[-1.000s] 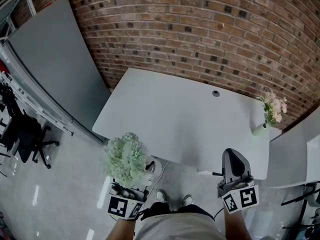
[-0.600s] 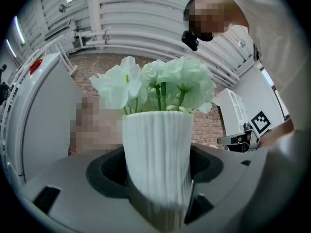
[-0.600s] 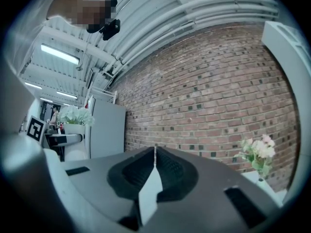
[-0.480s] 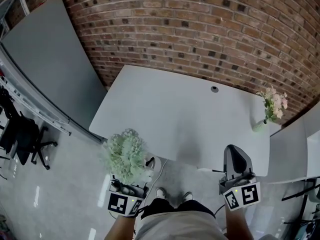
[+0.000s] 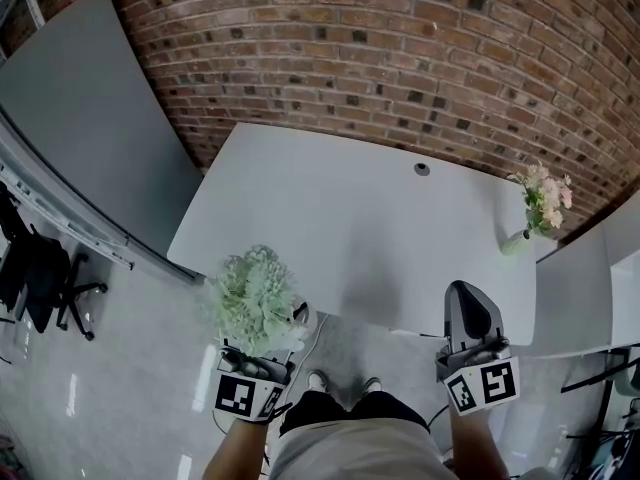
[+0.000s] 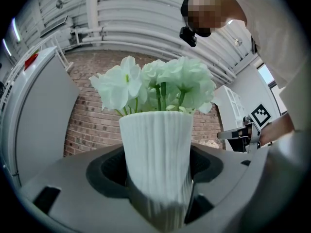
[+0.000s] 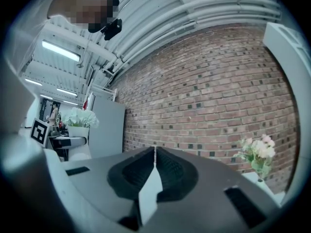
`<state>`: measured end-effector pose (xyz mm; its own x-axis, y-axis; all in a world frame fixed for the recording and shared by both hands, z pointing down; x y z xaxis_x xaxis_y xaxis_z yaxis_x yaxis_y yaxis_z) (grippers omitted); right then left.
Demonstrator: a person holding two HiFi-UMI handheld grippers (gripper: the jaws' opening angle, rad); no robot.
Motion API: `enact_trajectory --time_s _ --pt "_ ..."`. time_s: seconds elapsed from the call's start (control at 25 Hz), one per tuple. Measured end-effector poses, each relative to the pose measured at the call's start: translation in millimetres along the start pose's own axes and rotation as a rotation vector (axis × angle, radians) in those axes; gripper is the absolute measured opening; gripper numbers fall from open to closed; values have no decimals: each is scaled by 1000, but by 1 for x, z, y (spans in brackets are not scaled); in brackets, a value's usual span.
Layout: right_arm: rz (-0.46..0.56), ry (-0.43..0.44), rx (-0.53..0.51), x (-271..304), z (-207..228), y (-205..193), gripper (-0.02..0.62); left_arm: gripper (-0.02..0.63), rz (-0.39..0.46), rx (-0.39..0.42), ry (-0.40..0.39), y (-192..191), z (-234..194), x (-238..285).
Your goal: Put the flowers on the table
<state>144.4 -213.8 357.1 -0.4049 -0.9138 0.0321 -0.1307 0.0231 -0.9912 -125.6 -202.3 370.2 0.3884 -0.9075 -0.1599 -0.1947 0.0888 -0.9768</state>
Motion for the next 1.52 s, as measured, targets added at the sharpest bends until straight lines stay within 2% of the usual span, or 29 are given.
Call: enact_trajectory --time_s 0.68,1.08,1.52 --pt "-37 44 -32 15 -2 -21 23 344 -9 16 -13 -36 -12 37" --pt "-41 10 -49 26 18 -46 23 344 -34 27 -31 -70 -17 54" --pt "-21 -26 -53 31 24 -74 23 344 -14 56 -38 -100 -28 71"
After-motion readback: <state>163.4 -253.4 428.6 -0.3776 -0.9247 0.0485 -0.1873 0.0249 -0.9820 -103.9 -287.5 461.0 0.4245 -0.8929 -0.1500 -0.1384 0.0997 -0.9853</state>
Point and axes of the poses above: the fingertips, and each gripper's own axes: x forward along the fingers, z to its right, y out of its top, the point moved 1 cm from there along -x, backward along the fingers, and after that the axes turned 6 degrees about -x, right-handed, at the moved point
